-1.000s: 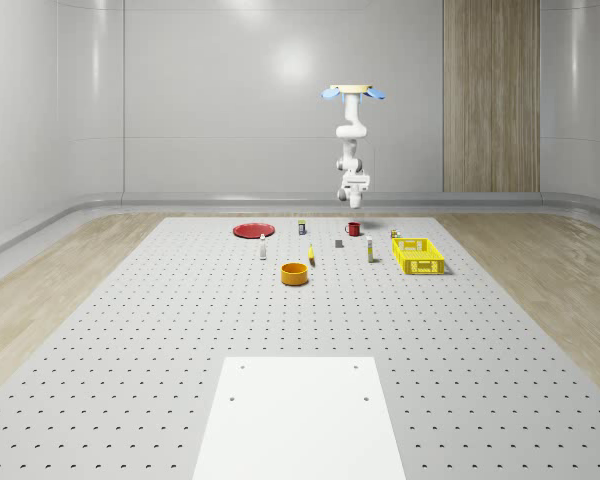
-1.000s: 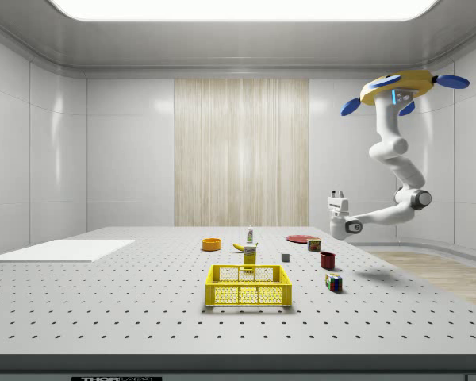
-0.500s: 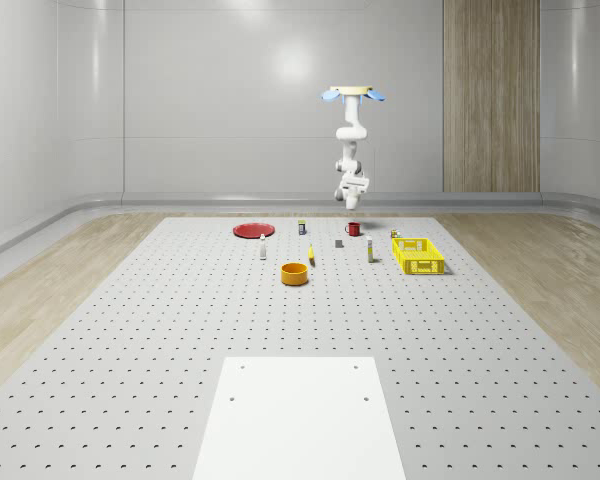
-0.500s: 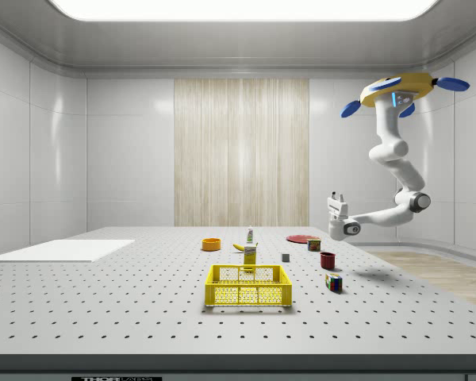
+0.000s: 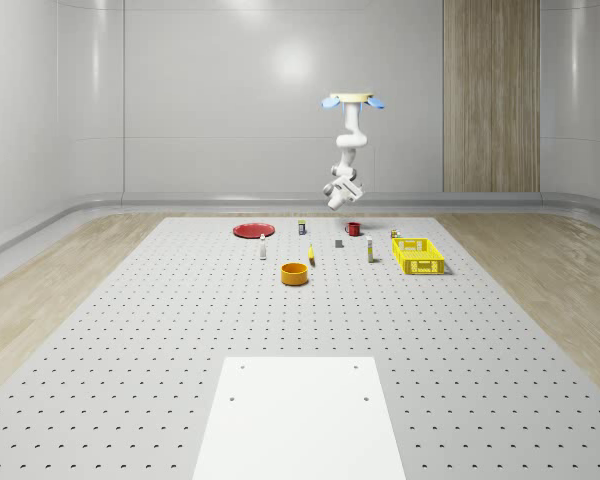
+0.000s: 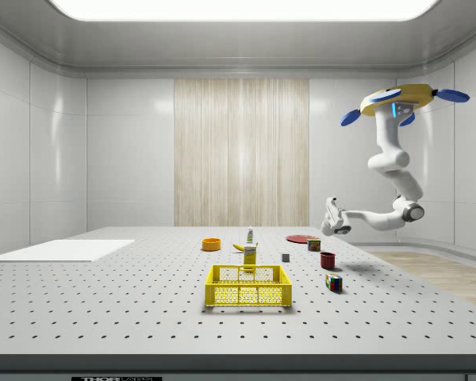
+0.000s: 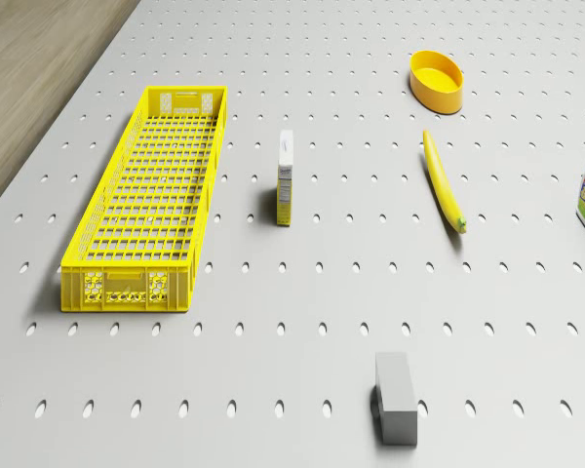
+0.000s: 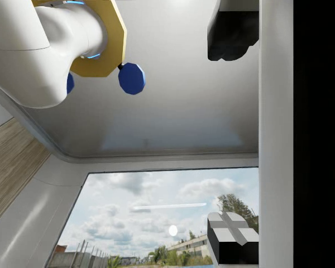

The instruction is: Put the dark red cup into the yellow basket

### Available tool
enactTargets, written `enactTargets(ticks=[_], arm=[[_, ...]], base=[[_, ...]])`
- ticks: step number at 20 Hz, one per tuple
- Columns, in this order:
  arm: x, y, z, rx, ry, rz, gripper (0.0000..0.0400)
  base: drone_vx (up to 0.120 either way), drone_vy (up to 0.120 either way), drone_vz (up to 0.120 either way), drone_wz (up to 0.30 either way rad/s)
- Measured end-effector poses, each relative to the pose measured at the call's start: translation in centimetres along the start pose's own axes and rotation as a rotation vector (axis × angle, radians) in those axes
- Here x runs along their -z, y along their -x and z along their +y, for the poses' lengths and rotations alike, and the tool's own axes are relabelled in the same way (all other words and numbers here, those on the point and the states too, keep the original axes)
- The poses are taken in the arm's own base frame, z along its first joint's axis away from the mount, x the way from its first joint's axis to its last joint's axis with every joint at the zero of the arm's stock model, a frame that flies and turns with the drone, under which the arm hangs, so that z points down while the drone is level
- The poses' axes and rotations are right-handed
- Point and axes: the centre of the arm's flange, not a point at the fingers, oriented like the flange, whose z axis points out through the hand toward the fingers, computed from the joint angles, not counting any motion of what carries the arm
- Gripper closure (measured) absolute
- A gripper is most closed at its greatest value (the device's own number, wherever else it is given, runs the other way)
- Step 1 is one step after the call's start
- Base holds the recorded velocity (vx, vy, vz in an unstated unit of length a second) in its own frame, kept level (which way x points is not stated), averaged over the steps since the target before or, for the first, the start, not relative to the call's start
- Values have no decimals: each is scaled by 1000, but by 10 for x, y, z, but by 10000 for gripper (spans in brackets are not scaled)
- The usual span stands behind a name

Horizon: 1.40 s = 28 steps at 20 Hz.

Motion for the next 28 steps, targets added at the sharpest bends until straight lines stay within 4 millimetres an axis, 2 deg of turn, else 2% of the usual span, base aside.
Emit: enactTargets(ticks=[3,6,9,12,15,18,20,28], arm=[[-11,32,-31,10,330,330,0],[-45,59,-58,21,697,694,0],[-86,71,-68,31,1012,1008,0],[-117,71,-67,40,1233,1228,0],[-135,68,-63,47,1370,1367,0],[-146,65,-60,52,1451,1450,0],[-150,64,-58,55,1485,1486,0],[-158,61,-55,60,1545,1549,0]], base=[[0,0,-120,0],[0,0,-120,0],[0,0,-120,0],[0,0,-120,0],[53,0,-120,0],[120,0,-120,0],[120,0,-120,0],[0,0,-120,0]])
